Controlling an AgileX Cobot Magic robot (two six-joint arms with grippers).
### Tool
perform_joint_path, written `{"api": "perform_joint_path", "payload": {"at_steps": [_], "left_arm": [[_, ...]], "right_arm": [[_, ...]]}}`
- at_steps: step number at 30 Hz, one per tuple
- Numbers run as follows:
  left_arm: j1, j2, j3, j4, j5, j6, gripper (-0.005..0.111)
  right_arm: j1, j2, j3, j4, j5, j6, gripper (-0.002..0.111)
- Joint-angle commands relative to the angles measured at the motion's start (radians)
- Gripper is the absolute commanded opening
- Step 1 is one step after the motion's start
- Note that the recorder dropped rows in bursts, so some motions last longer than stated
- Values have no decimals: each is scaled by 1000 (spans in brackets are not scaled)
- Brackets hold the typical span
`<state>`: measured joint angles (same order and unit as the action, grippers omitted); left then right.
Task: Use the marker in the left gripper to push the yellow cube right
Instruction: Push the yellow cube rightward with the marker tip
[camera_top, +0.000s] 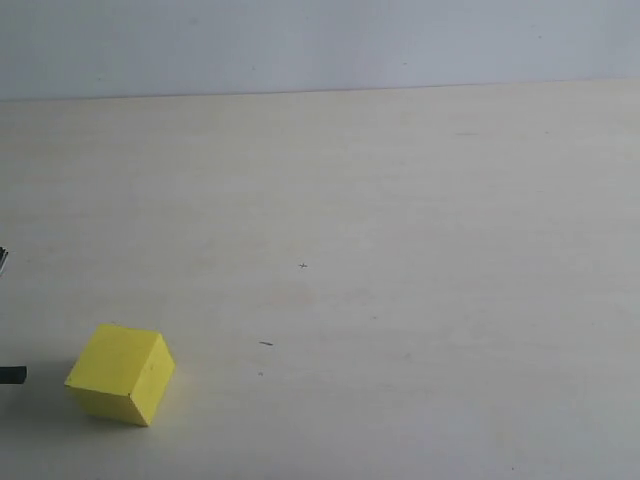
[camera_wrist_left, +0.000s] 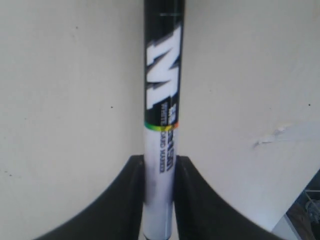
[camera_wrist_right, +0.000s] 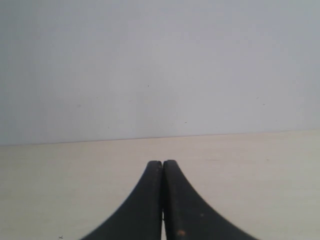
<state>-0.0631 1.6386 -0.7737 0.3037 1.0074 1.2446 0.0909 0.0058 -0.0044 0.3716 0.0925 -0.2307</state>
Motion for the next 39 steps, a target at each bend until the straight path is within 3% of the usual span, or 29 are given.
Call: {"api": "perform_joint_path", "payload": {"at_steps": [1,3,5,8,9,12,18,25,31,39], "left_arm": [[-3,-9,-5,-30,-30,7,0],[-33,-9,-5,-30,-30,7,0],[-105,-9,-13,-33,-28,4,0],[-263,-9,-52,-89,-19,4,0],[-274,-9,-52,-87,-19,3,0],[-255,-9,-52,-83,-13,-31,0],[-132,-9,-50,-83,79,-51,0],[-126,-9,-29,-125,64,-49,0],[-198,-9,-29,-152,23,-19,0],[-360,3,-29,-248,-103,-12,0]], "right_arm": [[-4,-6,4,-4,-5,-3,0],[-4,-6,4,-4,-5,-3,0],[-4,-6,4,-4,-5,-3,0],[-4,-6,4,-4,-5,-3,0],[-4,-6,4,-4,-5,-3,0],[-4,-6,4,-4,-5,-3,0],[-4,-6,4,-4,-5,-3,0],[-4,-6,4,-4,-5,-3,0],[-4,-6,4,-4,-5,-3,0],[-4,-6,4,-4,-5,-3,0]]}}
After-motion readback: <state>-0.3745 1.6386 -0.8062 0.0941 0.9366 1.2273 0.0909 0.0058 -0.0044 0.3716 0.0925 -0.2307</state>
